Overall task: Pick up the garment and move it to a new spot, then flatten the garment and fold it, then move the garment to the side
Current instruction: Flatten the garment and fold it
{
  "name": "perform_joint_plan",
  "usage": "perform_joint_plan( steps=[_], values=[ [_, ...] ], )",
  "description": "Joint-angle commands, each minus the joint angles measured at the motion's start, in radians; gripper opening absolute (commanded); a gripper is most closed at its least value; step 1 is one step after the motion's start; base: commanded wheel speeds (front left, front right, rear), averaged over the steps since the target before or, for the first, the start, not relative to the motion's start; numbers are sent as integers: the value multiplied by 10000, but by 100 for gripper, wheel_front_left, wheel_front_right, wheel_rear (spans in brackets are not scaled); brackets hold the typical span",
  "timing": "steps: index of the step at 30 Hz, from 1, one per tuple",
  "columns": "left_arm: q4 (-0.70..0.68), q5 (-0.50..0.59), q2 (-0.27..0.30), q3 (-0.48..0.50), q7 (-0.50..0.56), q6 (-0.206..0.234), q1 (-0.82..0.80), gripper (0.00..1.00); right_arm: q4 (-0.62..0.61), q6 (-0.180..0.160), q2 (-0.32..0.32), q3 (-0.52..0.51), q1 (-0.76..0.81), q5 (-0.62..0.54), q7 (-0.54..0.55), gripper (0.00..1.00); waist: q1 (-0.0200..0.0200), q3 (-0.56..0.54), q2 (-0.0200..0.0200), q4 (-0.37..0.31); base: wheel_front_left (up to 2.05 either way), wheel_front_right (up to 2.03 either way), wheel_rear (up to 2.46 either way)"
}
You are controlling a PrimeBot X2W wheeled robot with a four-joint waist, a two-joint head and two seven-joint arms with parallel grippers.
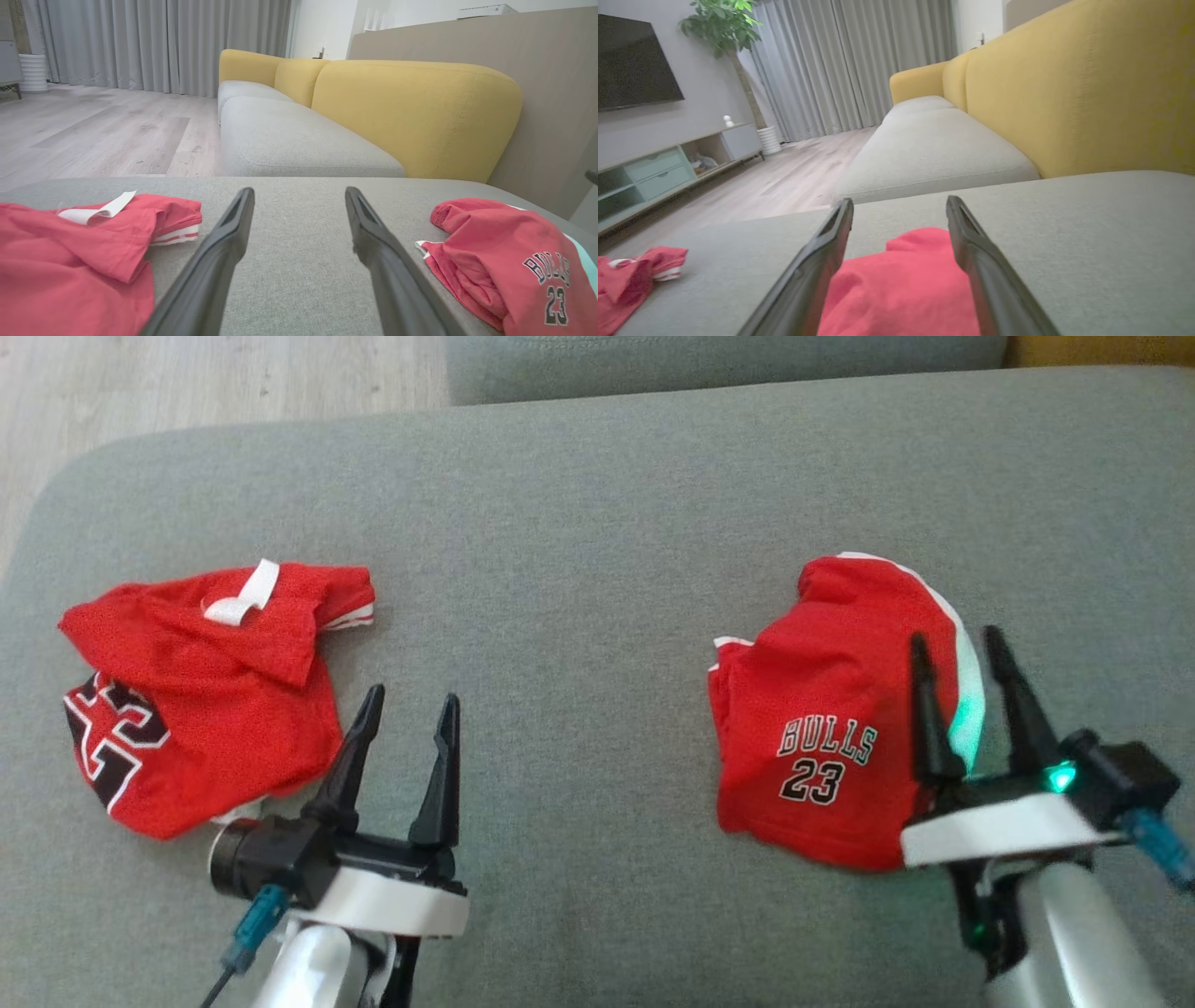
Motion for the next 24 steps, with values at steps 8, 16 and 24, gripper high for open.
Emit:
perform_joint_plan(
  steps=[8,16,24],
  values=[
    [-153,392,-347,487,-79,-400,-609,100,2807,-7,-43,-1611,-2421,-181,767,100,0,406,0,358,0,0,0],
    [-36,592,-524,593,-80,-585,-730,100,5072,-7,-43,-1695,-3501,570,912,100,0,683,0,551,0,0,0],
    [44,686,-615,757,-80,-666,-695,100,5772,-7,-43,-1028,-4019,574,337,0,0,675,0,437,0,0,0]
  ],
)
